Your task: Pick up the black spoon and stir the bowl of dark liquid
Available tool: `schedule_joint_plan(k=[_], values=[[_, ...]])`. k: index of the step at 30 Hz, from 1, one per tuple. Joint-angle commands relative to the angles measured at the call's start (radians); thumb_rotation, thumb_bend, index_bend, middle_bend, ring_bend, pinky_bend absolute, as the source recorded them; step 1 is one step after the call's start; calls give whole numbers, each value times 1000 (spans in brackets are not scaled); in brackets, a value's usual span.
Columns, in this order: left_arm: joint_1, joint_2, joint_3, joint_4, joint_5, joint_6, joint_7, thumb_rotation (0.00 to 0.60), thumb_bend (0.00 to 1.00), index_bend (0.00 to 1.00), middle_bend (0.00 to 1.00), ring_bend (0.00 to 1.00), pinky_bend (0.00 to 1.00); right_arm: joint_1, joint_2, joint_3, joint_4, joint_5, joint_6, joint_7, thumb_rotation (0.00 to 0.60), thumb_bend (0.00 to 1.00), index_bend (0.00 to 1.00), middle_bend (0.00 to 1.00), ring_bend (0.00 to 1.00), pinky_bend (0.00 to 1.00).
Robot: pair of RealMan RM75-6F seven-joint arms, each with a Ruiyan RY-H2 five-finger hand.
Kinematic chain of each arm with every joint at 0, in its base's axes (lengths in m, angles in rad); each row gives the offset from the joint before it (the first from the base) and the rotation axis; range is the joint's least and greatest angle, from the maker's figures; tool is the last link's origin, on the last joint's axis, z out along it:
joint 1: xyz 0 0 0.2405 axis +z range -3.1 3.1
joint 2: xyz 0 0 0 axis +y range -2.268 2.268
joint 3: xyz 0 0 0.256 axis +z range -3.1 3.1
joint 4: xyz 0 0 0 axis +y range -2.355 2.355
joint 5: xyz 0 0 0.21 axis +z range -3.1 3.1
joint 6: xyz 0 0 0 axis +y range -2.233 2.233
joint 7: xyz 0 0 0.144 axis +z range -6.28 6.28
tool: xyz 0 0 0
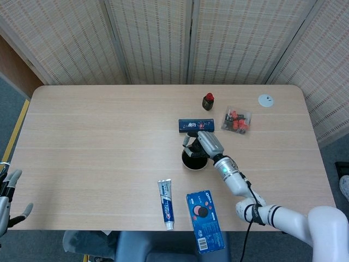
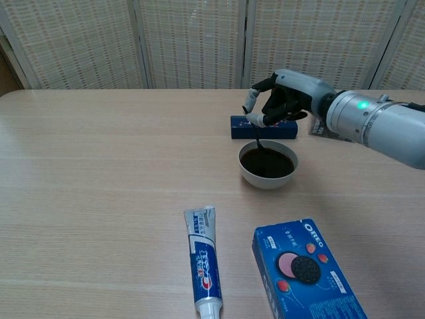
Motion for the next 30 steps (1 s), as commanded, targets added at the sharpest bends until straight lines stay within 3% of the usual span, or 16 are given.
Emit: schedule_joint_plan(k=[1, 14, 24, 30], values=[[0, 1, 0, 1, 0, 0, -1, 600, 261, 0, 0, 0, 0, 11, -36, 1, 45, -5, -23, 60, 600, 499, 712, 1000, 1000, 1000], [-3, -2, 1, 4, -1, -10, -1, 600, 260, 0, 0, 0, 0, 0, -92, -43, 137, -93, -19, 258, 600, 504, 715, 1000, 1000, 1000], [-1, -1, 4, -3, 4, -9, 2, 600, 260, 0, 0, 0, 0, -33, -54, -92, 132, -136, -3, 302, 600, 508, 716, 1000, 1000, 1000], [-6, -5, 5, -4, 8, -16, 0, 600, 260, 0, 0, 0, 0, -41, -30, -93, 149, -129, -5, 297, 600, 513, 722, 1000, 1000, 1000]])
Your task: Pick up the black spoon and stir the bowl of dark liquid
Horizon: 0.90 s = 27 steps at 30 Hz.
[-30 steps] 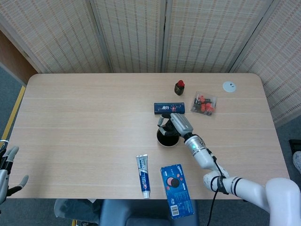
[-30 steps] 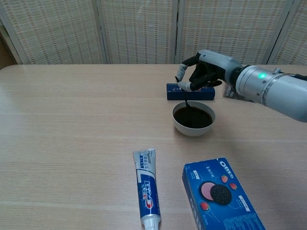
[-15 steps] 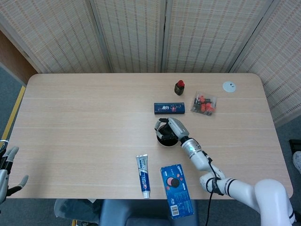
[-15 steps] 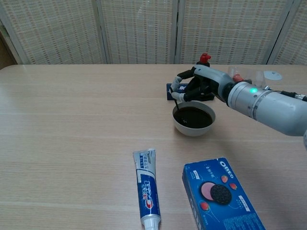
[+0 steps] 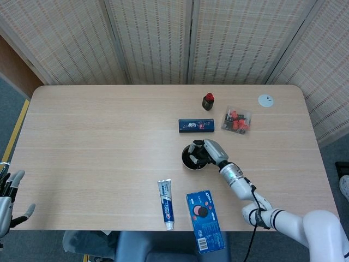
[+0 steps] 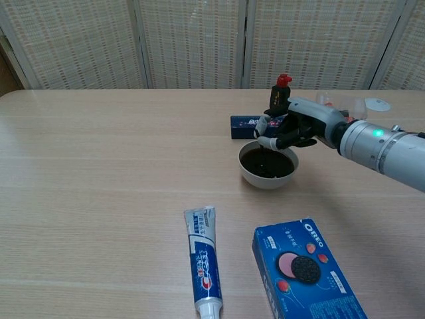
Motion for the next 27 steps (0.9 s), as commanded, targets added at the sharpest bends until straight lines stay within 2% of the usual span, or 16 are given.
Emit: schedule_joint_plan(k=[1, 8, 15, 22, 27], values=[[-1, -1, 0, 1, 0, -2, 1, 600, 260, 0, 0, 0, 0, 3, 2, 3, 17, 8, -10, -6, 600, 514, 722, 1000, 1000, 1000], [-1, -5, 0, 6, -6, -6, 3, 600, 260, 0, 0, 0, 0, 50, -37, 25, 108, 25, -60, -13, 600, 515, 722, 1000, 1000, 1000], [-1, -3, 0, 9, -8, -8, 1, 600, 260, 0, 0, 0, 0, 86, -78, 38, 149, 16, -70, 1, 600, 516, 722, 1000, 1000, 1000], [0, -1, 2, 6, -4, -6, 1, 600, 260, 0, 0, 0, 0, 97, -81, 19, 124, -16, -63, 20, 600, 515, 722, 1000, 1000, 1000], [-3, 0, 2, 2, 1, -6, 4, 600, 260, 0, 0, 0, 0, 81, -45, -20, 70, -51, -48, 15, 600, 516, 722, 1000, 1000, 1000]])
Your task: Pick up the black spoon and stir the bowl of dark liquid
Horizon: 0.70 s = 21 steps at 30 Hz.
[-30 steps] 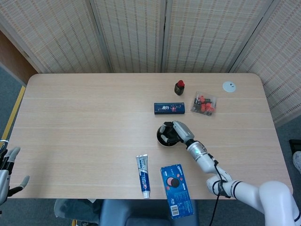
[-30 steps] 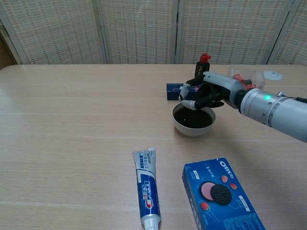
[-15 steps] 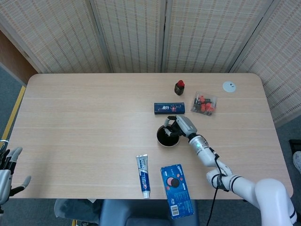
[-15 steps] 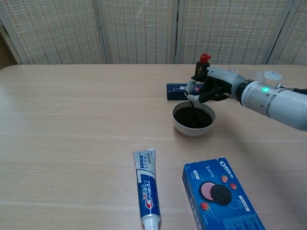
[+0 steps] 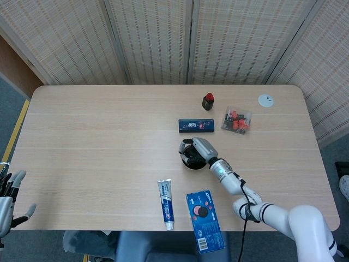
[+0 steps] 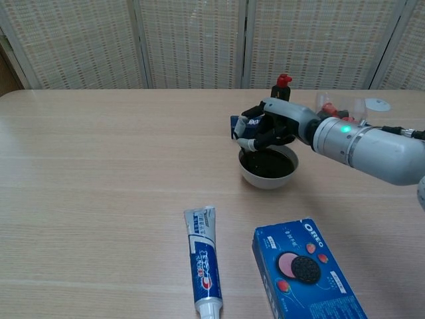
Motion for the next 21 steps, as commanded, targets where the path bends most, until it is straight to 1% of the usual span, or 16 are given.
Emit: schedule_joint_plan(k=[1, 4, 10, 14, 21], values=[[-1, 1, 0, -2, 2, 1, 1, 600, 260, 0, 0, 0, 0, -13, 30, -26, -35, -21, 6, -2, 600, 516, 722, 1000, 1000, 1000], [-2, 1, -1, -4, 3, 1, 3, 600, 261, 0, 0, 0, 0, -28, 60, -43, -64, -32, 21, -8, 600, 515, 722, 1000, 1000, 1000], [-6, -2, -1, -7, 7, -3, 7, 600, 260, 0, 0, 0, 0, -41, 91, -44, -68, -16, 23, -33, 600, 517, 722, 1000, 1000, 1000], [-8, -3, -1, -7, 5, -6, 11, 600, 260, 0, 0, 0, 0, -29, 85, -32, -27, 7, -4, -50, 600, 517, 722, 1000, 1000, 1000], [-4, 3, -2, -13, -1, -3, 11, 600, 260, 0, 0, 0, 0, 9, 36, 4, 53, 43, -38, -66, 600, 517, 722, 1000, 1000, 1000]])
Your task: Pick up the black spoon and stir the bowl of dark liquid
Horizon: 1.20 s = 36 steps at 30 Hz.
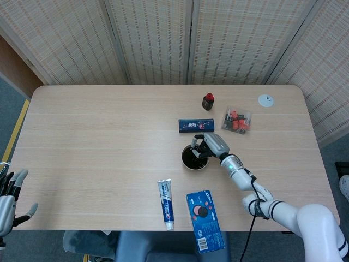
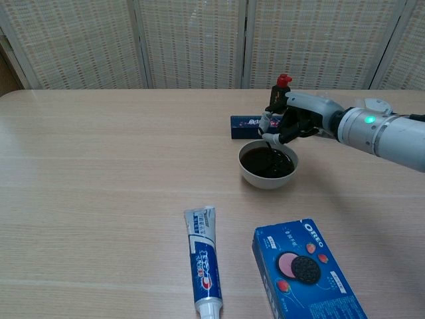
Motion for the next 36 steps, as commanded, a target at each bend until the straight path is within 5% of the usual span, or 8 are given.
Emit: schedule_joint_plan(k=[1, 12, 24, 36], values=[[1, 2, 0, -3, 0, 2, 1, 600, 260, 0, 0, 0, 0, 18, -24, 15, 24, 12, -12, -6, 600, 517, 722, 1000, 1000, 1000], [1, 11, 1, -19, 5, 4, 9, 600, 260, 0, 0, 0, 0, 55, -78, 21, 38, -5, -16, 9, 600, 517, 722, 1000, 1000, 1000], [-1, 14, 2, -22, 8, 4, 10, 600, 261, 0, 0, 0, 0, -9, -5, -60, -76, -89, 76, 50, 600, 516, 723, 1000, 1000, 1000], [-4, 9, 3, -19, 6, -2, 10, 600, 260, 0, 0, 0, 0, -25, 19, -42, -34, -42, 60, 41, 600, 525, 725, 1000, 1000, 1000]])
